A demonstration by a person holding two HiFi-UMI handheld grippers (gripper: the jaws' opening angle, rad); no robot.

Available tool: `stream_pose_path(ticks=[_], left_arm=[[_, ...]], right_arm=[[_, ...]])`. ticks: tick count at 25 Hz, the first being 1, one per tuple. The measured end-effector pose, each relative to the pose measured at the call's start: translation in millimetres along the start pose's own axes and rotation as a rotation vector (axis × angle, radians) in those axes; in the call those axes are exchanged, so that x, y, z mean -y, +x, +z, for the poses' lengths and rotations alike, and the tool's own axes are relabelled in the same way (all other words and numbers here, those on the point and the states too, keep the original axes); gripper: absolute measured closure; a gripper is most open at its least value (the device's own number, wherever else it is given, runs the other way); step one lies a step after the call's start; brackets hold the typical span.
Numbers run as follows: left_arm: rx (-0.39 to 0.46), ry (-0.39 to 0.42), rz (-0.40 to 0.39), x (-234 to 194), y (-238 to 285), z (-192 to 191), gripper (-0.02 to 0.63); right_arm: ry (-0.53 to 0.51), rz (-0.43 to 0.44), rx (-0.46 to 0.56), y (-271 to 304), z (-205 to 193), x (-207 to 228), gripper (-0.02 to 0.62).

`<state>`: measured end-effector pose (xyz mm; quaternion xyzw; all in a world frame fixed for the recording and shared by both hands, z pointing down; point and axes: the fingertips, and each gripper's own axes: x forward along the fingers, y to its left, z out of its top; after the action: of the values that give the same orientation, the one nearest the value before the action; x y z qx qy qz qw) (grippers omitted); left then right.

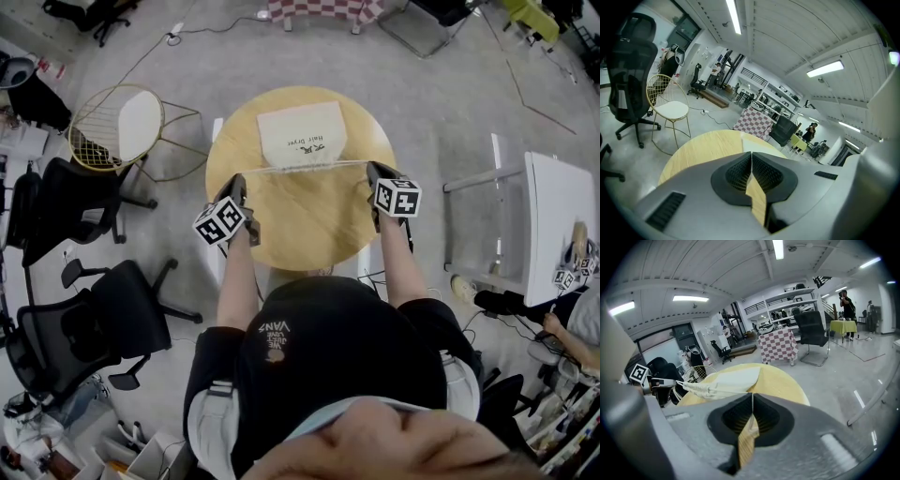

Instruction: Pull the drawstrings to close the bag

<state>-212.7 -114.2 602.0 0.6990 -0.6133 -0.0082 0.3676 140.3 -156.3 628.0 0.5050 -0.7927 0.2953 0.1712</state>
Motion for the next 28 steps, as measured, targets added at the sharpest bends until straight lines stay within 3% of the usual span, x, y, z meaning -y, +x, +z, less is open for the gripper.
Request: stream_pose_path(ticks=[28], left_arm=[[0.009,-0.050,0.026,-17.0,-0.8,6.4,0.591]], right_arm=[[0.053,-0.036,-0.004,-11.2,-11.4,25.7,0.594]])
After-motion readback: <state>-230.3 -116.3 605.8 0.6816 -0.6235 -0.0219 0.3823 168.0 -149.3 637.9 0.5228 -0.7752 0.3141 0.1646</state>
